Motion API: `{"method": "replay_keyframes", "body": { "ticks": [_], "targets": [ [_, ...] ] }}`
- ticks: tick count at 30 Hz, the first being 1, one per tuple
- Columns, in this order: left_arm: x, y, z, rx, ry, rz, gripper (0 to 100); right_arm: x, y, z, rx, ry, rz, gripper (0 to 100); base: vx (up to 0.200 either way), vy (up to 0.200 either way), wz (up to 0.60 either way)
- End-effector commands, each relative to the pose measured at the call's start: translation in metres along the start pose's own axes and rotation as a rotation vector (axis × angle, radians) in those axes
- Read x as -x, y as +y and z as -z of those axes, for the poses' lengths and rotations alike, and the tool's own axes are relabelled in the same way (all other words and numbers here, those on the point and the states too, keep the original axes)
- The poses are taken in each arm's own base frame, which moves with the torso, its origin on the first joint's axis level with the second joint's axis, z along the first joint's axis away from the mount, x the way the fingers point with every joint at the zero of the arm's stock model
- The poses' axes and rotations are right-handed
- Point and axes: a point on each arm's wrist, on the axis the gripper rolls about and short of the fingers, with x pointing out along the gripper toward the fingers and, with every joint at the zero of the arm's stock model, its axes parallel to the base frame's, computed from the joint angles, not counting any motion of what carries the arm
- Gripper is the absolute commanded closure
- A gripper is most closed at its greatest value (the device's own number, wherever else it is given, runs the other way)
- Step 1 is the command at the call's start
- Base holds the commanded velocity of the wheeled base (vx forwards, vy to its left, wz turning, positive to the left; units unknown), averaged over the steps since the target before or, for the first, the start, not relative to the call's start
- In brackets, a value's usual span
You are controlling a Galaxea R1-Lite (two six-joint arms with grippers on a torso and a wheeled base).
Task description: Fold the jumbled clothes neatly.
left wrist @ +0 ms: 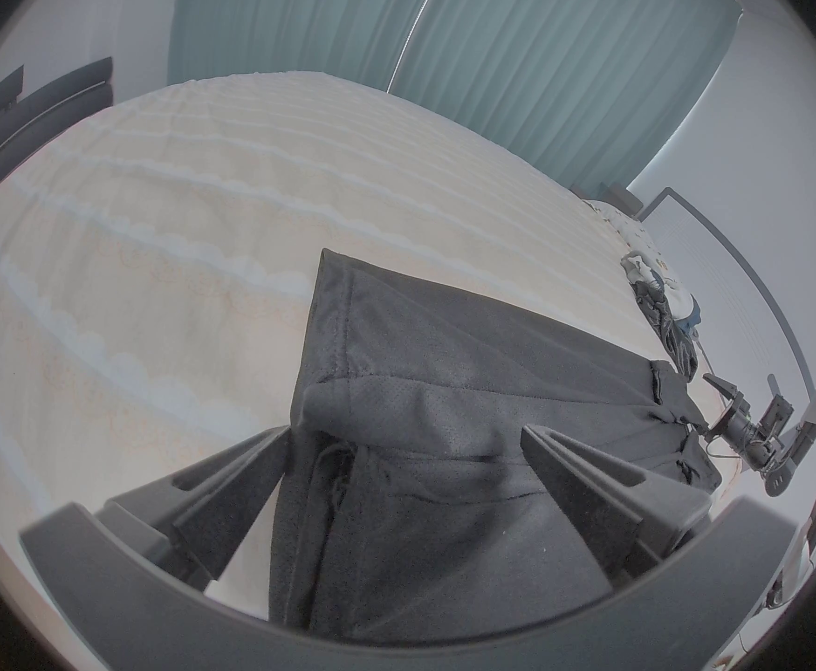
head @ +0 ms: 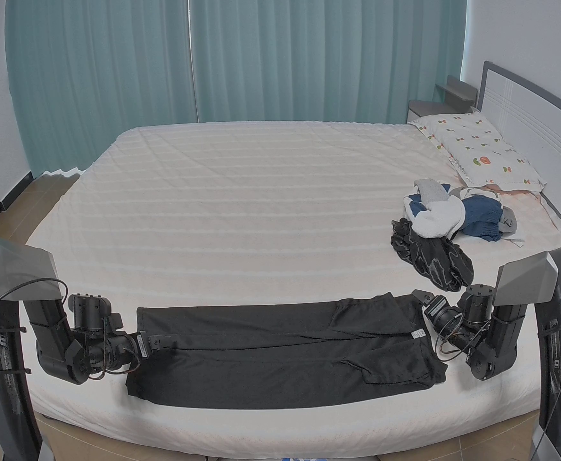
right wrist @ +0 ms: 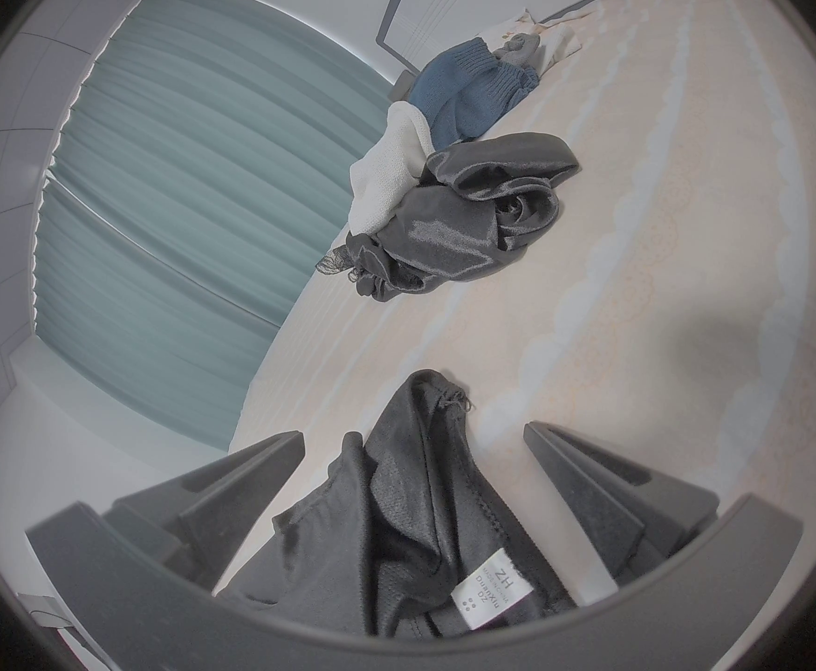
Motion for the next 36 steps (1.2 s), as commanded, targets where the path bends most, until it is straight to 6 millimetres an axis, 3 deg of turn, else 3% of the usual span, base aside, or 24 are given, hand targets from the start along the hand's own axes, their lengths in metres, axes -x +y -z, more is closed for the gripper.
{"method": "replay_keyframes", "body": {
  "ticks": [1, 3, 4, 20, 36],
  "targets": [
    [-0.004, -0.002, 0.001, -0.006, 0.003, 0.006, 0, 0.0, 0.001, 0.0, 0.001, -0.006, -0.009, 0, 0.0, 0.0, 0.0],
    [-0.006, -0.002, 0.001, -0.008, 0.007, 0.008, 0, 0.0, 0.001, 0.0, 0.001, -0.006, -0.009, 0, 0.0, 0.0, 0.0],
    [-0.008, -0.002, 0.002, -0.009, 0.009, 0.009, 100, 0.0, 0.001, 0.0, 0.001, -0.006, -0.009, 0, 0.0, 0.0, 0.0],
    [-0.003, 0.0, 0.001, -0.011, -0.028, 0.012, 100, 0.0, 0.001, 0.0, 0.001, -0.006, -0.009, 0, 0.0, 0.0, 0.0],
    [0.01, 0.017, -0.013, 0.035, -0.084, -0.027, 100, 0.0, 0.001, 0.0, 0.001, -0.006, -0.009, 0, 0.0, 0.0, 0.0]
  ]
}}
